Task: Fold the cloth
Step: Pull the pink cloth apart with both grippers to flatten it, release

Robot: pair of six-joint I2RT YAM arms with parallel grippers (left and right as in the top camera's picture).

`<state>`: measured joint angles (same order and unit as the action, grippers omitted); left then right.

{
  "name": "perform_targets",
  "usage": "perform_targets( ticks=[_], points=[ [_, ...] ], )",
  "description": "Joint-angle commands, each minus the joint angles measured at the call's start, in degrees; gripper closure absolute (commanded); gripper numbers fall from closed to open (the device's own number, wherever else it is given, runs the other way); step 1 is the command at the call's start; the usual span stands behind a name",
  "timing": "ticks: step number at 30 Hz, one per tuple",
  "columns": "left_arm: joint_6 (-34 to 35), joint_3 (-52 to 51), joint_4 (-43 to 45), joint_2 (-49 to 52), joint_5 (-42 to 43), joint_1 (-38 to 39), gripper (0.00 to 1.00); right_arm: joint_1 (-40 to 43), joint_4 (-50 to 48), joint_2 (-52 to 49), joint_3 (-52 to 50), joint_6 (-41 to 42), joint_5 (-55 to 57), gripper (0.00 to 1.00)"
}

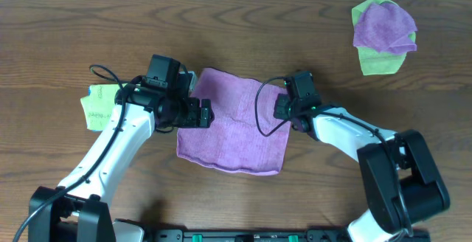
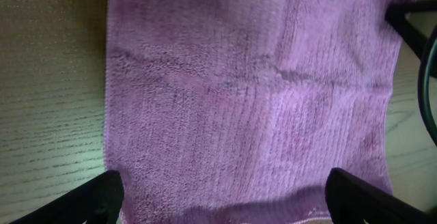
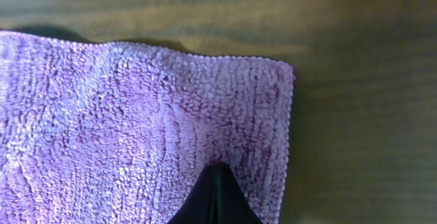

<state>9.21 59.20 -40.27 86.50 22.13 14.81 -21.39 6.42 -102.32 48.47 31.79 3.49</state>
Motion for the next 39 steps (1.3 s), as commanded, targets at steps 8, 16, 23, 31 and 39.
perform_targets(
  ticks=[8, 16, 23, 31, 39],
  points=[
    [0.3, 0.9, -0.2, 0.3, 0.4, 0.2, 0.04, 4.5, -3.5, -4.5, -1.7, -0.9, 6.3, 0.99],
    [0.2, 0.9, -0.2, 0.3, 0.4, 0.2, 0.04, 5.2, -10.2, -4.5, -1.5, -1.9, 7.0, 0.99],
    [0.3, 0.9, -0.2, 0.3, 0.4, 0.2, 0.04, 5.2, -15.0, -4.5, -1.5, -1.9, 7.6, 0.99],
    [0.2, 0.9, -0.7, 0.2, 0.7, 0.2, 0.05, 5.2, -6.9, 1.5, 1.4, -1.9, -0.5, 0.79],
    [0.2, 1.2, -2.3, -1.0, 1.3, 0.2, 0.05, 5.3, 12.4, 22.4, 5.8, -2.6, -4.9, 0.25]
  ],
)
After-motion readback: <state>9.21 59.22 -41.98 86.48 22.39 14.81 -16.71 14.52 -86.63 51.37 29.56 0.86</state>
